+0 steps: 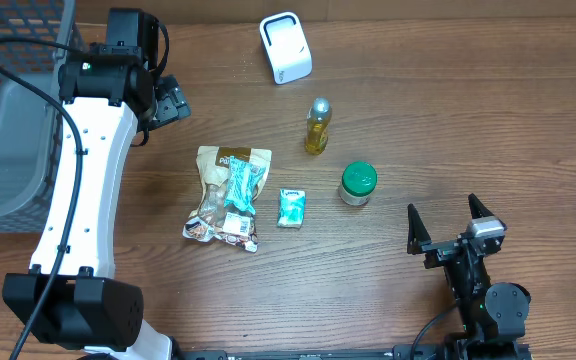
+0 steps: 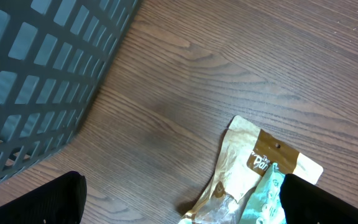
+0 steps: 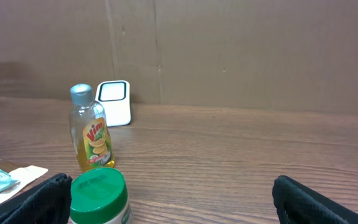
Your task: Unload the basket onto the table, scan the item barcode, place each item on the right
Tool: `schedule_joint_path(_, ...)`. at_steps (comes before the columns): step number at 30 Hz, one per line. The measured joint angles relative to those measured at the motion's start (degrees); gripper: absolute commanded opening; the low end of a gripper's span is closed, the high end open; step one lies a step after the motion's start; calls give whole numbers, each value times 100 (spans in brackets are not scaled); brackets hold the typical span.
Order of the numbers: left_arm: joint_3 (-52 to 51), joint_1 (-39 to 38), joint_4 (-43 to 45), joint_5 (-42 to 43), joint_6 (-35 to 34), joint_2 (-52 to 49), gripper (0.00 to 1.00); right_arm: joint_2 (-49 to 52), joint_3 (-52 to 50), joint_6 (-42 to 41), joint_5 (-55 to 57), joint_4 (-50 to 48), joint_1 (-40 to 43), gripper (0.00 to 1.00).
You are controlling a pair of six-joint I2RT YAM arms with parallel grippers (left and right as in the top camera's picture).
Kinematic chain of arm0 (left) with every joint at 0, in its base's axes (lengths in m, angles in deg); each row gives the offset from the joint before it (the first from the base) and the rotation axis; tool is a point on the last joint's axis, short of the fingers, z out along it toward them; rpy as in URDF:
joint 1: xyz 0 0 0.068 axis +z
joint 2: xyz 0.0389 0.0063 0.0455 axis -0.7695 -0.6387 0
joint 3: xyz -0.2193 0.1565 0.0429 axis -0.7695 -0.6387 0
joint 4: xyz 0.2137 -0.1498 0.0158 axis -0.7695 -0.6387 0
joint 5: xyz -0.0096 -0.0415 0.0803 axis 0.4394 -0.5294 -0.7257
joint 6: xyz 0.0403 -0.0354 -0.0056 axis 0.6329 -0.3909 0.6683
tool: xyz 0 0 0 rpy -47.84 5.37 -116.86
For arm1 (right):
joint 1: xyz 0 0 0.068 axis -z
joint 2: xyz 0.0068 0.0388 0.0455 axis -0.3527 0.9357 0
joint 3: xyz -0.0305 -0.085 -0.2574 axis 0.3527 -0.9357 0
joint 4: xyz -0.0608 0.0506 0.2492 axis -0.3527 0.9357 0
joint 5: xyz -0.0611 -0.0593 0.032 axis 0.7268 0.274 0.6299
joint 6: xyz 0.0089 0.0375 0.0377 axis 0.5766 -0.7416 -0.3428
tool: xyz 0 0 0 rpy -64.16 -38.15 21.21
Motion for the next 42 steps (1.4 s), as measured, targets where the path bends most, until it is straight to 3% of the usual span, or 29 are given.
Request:
schedule_joint_path(30, 0, 0, 0, 0, 0, 0, 100, 0, 57, -901, -212, 219, 0, 100)
schedule_joint_path(35, 0, 0, 2, 0, 0, 0, 100, 20, 688, -1152, -260, 597, 0, 100)
schedule_joint_path(42, 2, 0, 0, -2, 0, 0, 100, 870, 2610, -1296, -282, 1515, 0, 100)
